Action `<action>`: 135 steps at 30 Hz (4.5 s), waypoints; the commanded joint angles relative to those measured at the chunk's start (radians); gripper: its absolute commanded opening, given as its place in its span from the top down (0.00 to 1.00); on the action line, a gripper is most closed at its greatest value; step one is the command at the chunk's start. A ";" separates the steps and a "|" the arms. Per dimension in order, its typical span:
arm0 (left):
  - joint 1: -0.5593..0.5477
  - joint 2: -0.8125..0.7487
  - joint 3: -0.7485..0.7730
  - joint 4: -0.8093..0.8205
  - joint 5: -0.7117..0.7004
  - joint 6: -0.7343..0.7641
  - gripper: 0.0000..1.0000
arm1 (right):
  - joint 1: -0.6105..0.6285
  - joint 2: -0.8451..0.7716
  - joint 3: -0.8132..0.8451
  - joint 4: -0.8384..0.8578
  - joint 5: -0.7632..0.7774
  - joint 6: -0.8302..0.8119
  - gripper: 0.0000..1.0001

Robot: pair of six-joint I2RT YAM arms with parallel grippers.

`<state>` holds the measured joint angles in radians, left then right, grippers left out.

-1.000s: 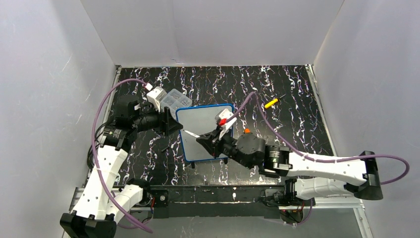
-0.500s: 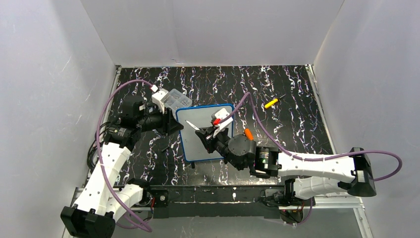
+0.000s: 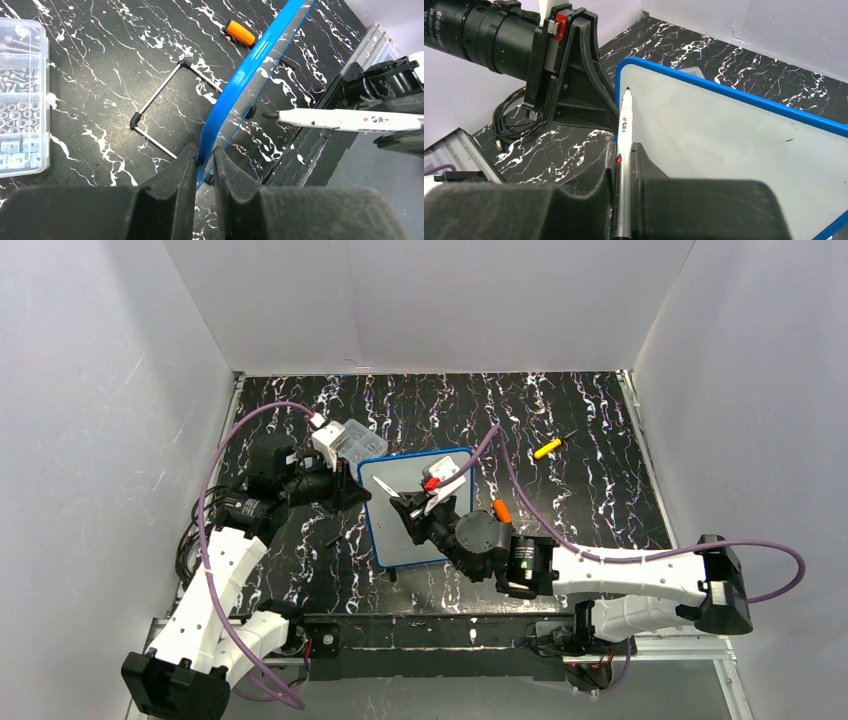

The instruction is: Write a sentence on the whiteboard

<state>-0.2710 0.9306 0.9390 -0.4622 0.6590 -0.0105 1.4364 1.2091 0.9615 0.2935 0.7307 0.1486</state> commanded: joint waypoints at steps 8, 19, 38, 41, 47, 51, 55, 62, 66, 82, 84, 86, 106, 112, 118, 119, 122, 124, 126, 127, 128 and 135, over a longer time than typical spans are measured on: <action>-0.022 -0.035 -0.038 -0.002 -0.053 0.057 1.00 | 0.005 0.029 0.061 0.084 0.034 -0.028 0.99; -0.041 -0.060 -0.062 -0.001 -0.070 0.090 1.00 | 0.005 0.060 0.071 0.077 0.075 -0.037 0.99; -0.047 -0.065 -0.063 -0.003 -0.079 0.093 1.00 | 0.007 0.005 0.027 0.090 0.042 -0.042 0.99; -0.048 -0.065 -0.063 -0.003 -0.078 0.094 1.00 | 0.008 0.013 0.033 0.096 0.003 -0.061 0.99; -0.051 -0.063 -0.064 -0.003 -0.076 0.095 1.00 | 0.009 0.047 0.059 0.071 0.036 -0.063 0.99; -0.051 -0.062 -0.063 -0.003 -0.076 0.096 1.00 | 0.009 0.064 0.074 0.028 0.097 -0.047 0.99; -0.052 -0.065 -0.063 -0.003 -0.074 0.096 1.00 | 0.009 0.076 0.083 -0.018 0.121 -0.029 0.99; -0.053 -0.070 -0.062 -0.003 -0.078 0.097 1.00 | 0.009 0.061 0.059 -0.077 0.103 0.026 0.99; -0.054 -0.070 -0.060 -0.004 -0.078 0.097 1.00 | 0.009 0.056 0.045 -0.118 0.080 0.058 0.99; -0.055 -0.070 -0.062 -0.007 -0.082 0.099 1.00 | 0.010 -0.046 -0.061 0.089 -0.012 -0.015 0.99; -0.055 -0.068 -0.062 -0.007 -0.081 0.099 1.00 | 0.010 -0.042 -0.056 0.100 -0.002 -0.028 0.99; -0.055 -0.066 -0.062 -0.007 -0.078 0.100 1.00 | 0.009 -0.033 -0.048 0.104 -0.003 -0.040 0.99; -0.059 -0.069 -0.062 -0.008 -0.081 0.102 1.00 | 0.009 0.010 -0.027 0.082 0.102 -0.034 0.99; -0.059 -0.070 -0.062 -0.007 -0.082 0.101 1.00 | 0.009 -0.009 -0.040 0.088 0.091 -0.034 0.99; -0.059 -0.072 -0.062 -0.010 -0.085 0.103 1.00 | 0.009 -0.052 -0.081 0.134 0.041 -0.046 0.99; -0.060 -0.072 -0.062 -0.010 -0.085 0.102 1.00 | 0.009 -0.056 -0.084 0.137 0.037 -0.046 0.99; -0.060 -0.071 -0.062 -0.010 -0.085 0.102 1.00 | 0.010 -0.049 -0.080 0.120 0.061 -0.044 0.99; -0.061 -0.072 -0.063 -0.010 -0.083 0.102 1.00 | 0.009 -0.043 -0.077 0.110 0.065 -0.039 0.99; -0.061 -0.072 -0.062 -0.010 -0.083 0.102 1.00 | 0.009 -0.040 -0.079 0.109 0.069 -0.032 0.99; -0.060 -0.072 -0.062 -0.010 -0.083 0.102 1.00 | 0.009 -0.039 -0.079 0.106 0.072 -0.032 0.99; -0.060 -0.070 -0.062 -0.010 -0.083 0.102 1.00 | 0.009 -0.039 -0.079 0.102 0.074 -0.031 0.99; -0.063 -0.068 -0.062 -0.010 -0.085 0.105 1.00 | 0.009 -0.031 -0.084 0.085 0.093 -0.021 0.99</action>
<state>-0.3233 0.8646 0.8959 -0.4271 0.5854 0.0673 1.4467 1.1770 0.8783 0.3576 0.7841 0.1177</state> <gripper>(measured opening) 0.143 0.178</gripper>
